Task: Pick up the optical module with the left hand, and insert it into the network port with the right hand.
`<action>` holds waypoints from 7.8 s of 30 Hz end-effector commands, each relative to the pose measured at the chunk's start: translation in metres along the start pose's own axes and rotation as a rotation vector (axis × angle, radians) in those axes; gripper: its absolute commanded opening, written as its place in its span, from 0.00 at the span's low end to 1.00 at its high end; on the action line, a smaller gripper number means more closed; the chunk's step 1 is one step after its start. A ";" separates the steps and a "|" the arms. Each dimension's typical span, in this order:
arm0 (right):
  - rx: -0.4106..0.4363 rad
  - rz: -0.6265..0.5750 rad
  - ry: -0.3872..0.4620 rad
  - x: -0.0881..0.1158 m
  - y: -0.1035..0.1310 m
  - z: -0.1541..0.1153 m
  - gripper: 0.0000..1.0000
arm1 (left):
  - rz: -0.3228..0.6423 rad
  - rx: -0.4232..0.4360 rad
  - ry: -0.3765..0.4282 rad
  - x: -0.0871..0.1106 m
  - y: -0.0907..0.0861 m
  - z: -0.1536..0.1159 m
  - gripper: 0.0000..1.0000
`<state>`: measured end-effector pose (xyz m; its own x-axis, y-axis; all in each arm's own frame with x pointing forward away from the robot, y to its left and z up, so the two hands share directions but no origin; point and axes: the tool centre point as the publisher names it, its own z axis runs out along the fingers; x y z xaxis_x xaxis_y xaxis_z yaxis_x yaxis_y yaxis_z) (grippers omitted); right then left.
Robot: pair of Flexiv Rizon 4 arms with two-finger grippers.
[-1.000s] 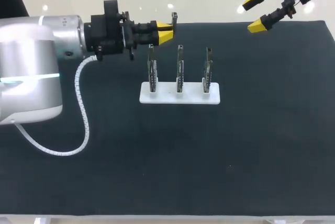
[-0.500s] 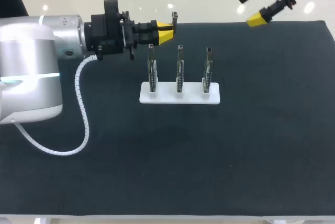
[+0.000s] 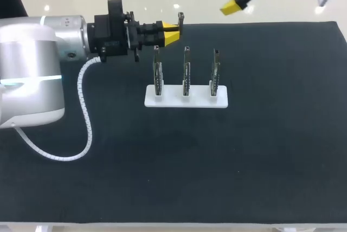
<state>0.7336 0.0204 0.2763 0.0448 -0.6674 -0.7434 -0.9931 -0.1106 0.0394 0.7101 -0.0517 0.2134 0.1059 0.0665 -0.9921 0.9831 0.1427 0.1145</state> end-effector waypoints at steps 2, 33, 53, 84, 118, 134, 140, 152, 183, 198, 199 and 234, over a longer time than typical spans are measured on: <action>-0.008 0.002 0.022 -0.019 -0.002 0.011 1.00 | 0.003 -0.004 -0.003 0.001 -0.001 0.000 0.00; 0.128 0.030 0.013 -0.035 0.024 0.057 0.50 | 0.003 -0.004 -0.003 0.001 -0.001 0.000 0.00; 0.134 0.030 0.013 -0.045 0.021 0.073 0.44 | 0.003 -0.004 -0.003 0.001 -0.001 0.000 0.00; 0.114 0.009 0.020 -0.043 0.013 0.075 0.00 | 0.003 -0.004 -0.003 0.001 -0.001 0.000 1.00; 0.111 0.010 0.011 -0.037 0.012 0.071 0.00 | 0.057 0.172 0.443 0.001 0.034 -0.068 1.00; 0.103 0.013 0.016 -0.036 0.011 0.064 0.00 | 0.067 0.308 0.493 -0.005 0.047 -0.083 1.00; 0.058 0.053 -0.002 -0.028 0.006 0.059 0.00 | 0.067 0.308 0.493 -0.005 0.047 -0.083 1.00; 0.019 0.074 0.016 -0.001 -0.001 0.050 0.00 | 0.067 0.308 0.493 -0.005 0.047 -0.083 1.00; 0.105 0.123 0.049 0.056 -0.009 0.051 0.00 | 0.067 0.308 0.493 -0.005 0.047 -0.083 1.00; 0.113 0.123 0.049 0.067 -0.004 0.051 0.00 | 0.067 0.308 0.493 -0.005 0.047 -0.083 1.00; 0.110 0.122 0.049 0.067 -0.004 0.050 0.00 | 0.067 0.308 0.493 -0.005 0.047 -0.083 1.00; 0.119 0.127 0.030 0.072 -0.006 0.055 0.00 | 0.067 0.308 0.493 -0.005 0.047 -0.083 1.00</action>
<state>0.7380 0.0127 0.1863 -0.0796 -0.6922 -0.7173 -0.9968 0.0597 0.0530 0.7426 0.0368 0.2277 0.1602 0.5247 -0.8361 0.9825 -0.1659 0.0841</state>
